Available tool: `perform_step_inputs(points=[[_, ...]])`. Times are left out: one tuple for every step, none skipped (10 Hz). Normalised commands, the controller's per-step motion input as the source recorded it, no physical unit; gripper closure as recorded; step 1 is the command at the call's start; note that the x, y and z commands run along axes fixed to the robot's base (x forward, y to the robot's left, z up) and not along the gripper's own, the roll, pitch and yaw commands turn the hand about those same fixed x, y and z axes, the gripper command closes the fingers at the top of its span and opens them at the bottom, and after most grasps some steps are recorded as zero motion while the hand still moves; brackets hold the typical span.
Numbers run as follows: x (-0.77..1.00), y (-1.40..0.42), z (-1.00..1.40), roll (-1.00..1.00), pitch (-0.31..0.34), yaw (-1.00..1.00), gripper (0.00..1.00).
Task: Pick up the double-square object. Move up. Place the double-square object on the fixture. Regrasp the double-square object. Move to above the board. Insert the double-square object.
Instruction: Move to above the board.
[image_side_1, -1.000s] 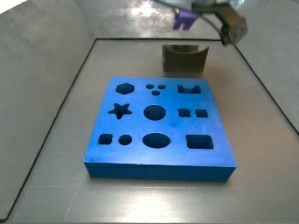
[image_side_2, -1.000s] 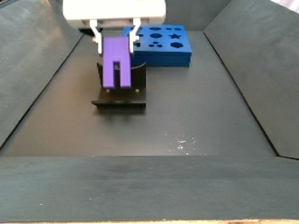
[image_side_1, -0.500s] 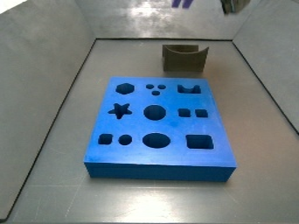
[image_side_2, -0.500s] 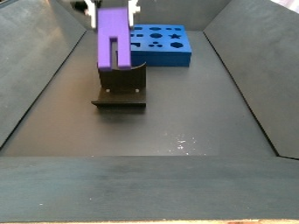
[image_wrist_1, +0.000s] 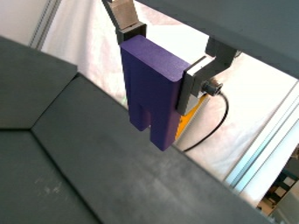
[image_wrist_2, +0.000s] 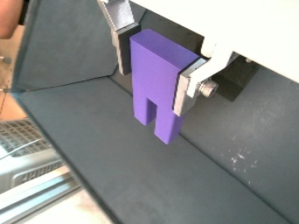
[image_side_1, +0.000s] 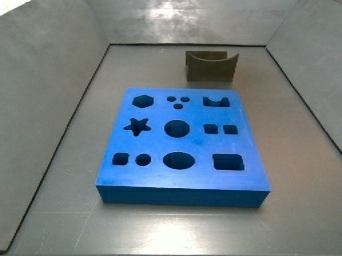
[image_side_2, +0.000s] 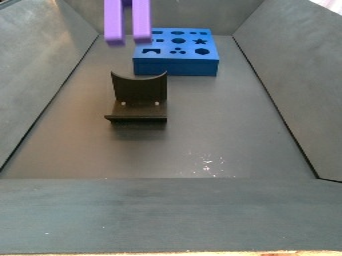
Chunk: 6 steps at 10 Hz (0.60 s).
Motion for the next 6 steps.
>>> perform_step_inputs(points=[[-0.08,0.17,1.0,-0.06,0.042,0.03,1.0],[-0.08,0.16,1.0,-0.06,0.044,0.03,1.0],[-0.08,0.15,1.0,-0.06,0.047,0.03,1.0],[-0.07,0.12,1.0,-0.06,0.052,0.03,1.0],[-0.06,0.11,1.0,-0.06,0.058,0.03,1.0],[-0.05,0.09,1.0,-0.07,0.075,0.03,1.0]])
